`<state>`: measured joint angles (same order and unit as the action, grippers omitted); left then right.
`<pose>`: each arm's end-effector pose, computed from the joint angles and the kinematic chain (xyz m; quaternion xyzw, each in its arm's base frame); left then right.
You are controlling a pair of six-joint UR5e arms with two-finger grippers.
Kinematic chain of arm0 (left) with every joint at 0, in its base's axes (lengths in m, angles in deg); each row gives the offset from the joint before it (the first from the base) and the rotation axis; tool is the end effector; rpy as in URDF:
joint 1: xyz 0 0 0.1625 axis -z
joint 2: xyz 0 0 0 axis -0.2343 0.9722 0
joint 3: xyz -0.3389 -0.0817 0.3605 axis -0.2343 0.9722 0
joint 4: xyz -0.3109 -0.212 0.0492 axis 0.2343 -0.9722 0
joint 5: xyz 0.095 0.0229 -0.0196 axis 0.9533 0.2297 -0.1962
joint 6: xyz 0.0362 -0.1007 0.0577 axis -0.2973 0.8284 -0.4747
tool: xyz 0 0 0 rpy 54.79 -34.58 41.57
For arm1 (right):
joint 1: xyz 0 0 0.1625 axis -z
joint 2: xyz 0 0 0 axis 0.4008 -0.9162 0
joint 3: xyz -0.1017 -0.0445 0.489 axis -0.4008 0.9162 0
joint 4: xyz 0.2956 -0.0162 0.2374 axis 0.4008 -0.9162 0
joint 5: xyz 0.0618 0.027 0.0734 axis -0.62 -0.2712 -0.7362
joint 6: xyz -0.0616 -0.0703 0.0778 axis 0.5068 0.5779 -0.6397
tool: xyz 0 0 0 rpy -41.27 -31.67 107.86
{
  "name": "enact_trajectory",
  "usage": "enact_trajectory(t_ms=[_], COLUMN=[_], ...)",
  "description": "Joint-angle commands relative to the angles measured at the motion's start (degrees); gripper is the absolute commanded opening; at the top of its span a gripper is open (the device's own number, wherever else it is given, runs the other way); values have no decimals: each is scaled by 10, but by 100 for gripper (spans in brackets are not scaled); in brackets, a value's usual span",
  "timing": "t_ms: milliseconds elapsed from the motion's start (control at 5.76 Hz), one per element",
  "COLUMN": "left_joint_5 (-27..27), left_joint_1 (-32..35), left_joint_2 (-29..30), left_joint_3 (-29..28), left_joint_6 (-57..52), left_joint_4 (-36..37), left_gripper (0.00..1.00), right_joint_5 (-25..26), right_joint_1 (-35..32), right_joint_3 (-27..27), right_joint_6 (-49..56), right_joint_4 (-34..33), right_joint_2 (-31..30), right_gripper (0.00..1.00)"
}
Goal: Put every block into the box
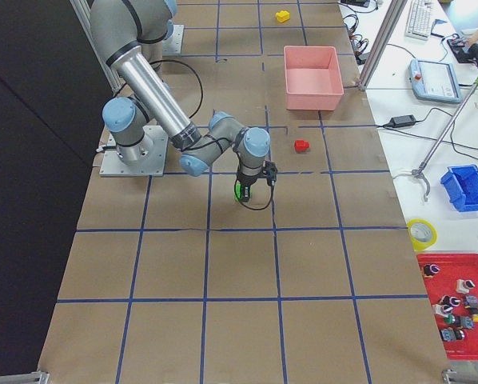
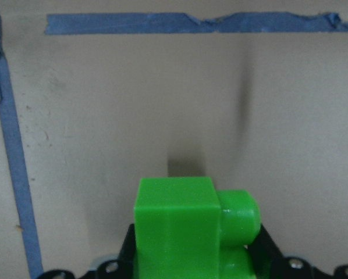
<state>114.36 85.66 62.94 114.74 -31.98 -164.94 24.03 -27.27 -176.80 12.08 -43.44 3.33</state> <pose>0.0568 -0.6416 0.4920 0.1958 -0.9784 0.0570 0.0338 -0.2161 -0.4607 0.2782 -0.0040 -0.9984 -0.0551 0.0115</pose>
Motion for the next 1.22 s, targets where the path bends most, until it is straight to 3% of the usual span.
enact_trajectory(t_ms=[0,174,347,694,868,1042], left_joint_5=[-22,-58,-57,-46,-41,7], left_joint_1=[97,140,187,247,268,280], left_joint_2=[56,99,134,210,262,278], left_joint_3=[-66,-100,-133,-183,-181,-183], left_joint_6=[8,9,32,66,96,98], left_joint_4=[-12,-12,-5,33,112,123], left_gripper=[31,31,31,31,31,31], right_joint_5=[-3,-9,-15,-80,-85,-86], right_joint_1=[-3,-5,-10,-40,-70,-108], right_joint_3=[62,109,138,185,210,228], right_joint_6=[-3,-6,-7,-48,-89,-144], right_joint_4=[41,92,108,115,151,155], right_joint_2=[-33,-53,-55,-54,-51,-45], right_gripper=[52,52,52,53,54,54])
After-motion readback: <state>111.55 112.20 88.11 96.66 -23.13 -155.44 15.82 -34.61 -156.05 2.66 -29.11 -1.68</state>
